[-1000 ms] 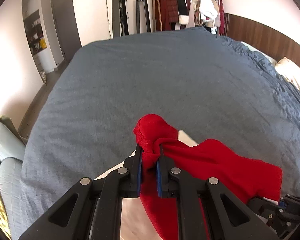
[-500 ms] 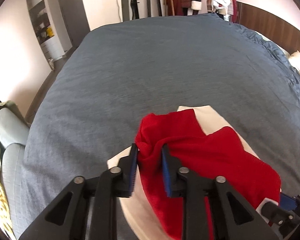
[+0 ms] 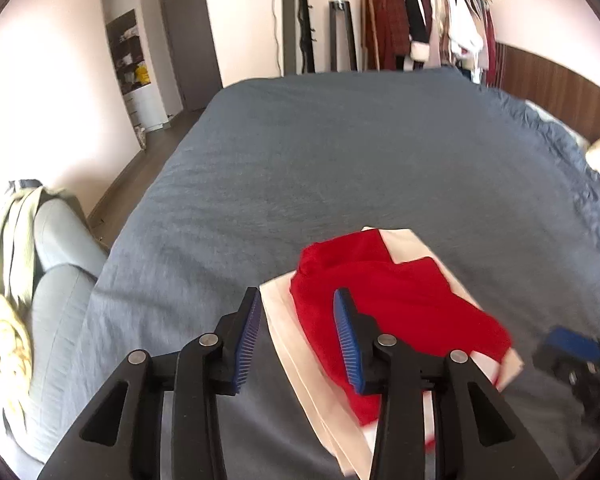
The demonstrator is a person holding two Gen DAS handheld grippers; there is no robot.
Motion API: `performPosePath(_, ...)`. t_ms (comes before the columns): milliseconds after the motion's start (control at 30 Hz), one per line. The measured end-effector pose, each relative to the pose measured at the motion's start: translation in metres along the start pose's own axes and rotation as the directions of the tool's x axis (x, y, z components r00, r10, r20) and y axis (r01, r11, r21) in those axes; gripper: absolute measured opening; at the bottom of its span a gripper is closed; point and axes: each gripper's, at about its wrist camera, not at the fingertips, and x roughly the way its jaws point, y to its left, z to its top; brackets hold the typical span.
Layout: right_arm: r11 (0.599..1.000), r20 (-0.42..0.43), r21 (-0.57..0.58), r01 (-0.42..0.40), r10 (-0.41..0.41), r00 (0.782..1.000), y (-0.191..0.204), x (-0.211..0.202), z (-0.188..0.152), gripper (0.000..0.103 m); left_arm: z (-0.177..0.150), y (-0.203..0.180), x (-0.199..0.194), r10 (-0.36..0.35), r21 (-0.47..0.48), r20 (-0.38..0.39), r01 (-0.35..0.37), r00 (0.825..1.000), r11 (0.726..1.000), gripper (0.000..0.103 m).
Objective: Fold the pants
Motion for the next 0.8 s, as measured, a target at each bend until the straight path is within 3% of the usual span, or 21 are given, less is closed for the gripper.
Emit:
performPosePath(67,0.999,-0.010,-0.051,-0.019,0.018,1.000,0.000,-0.006,0.007,0.043,-0.006,-0.003,-0.015,0.032,0.001,0.011,-0.032,0.999,0.999,0.038)
performPosePath(200,0.989,-0.039,-0.142,-0.045,0.040,0.998,-0.007,-0.007,0.020,0.043,-0.018,-0.018,-0.032,0.027,0.013,0.035,-0.028,0.999,1.000,0.044)
performPosePath(400,0.974,-0.097,-0.207,-0.091,0.072,0.993,-0.010,0.020,0.022,0.043,-0.045,-0.048,-0.025,0.046,0.067,0.014,-0.047,0.999,0.997,0.044)
performPosePath(533,0.951,-0.105,-0.294,-0.095,0.067,0.992,0.000,0.029,0.013,0.043,-0.057,-0.057,-0.019,0.005,0.028,0.005,-0.005,1.000,1.000,0.044)
performPosePath(800,0.962,-0.193,-0.257,-0.089,0.040,0.980,-0.016,0.058,0.000,0.043,-0.086,-0.051,0.008,-0.019,-0.060,-0.097,0.013,0.995,0.998,0.046)
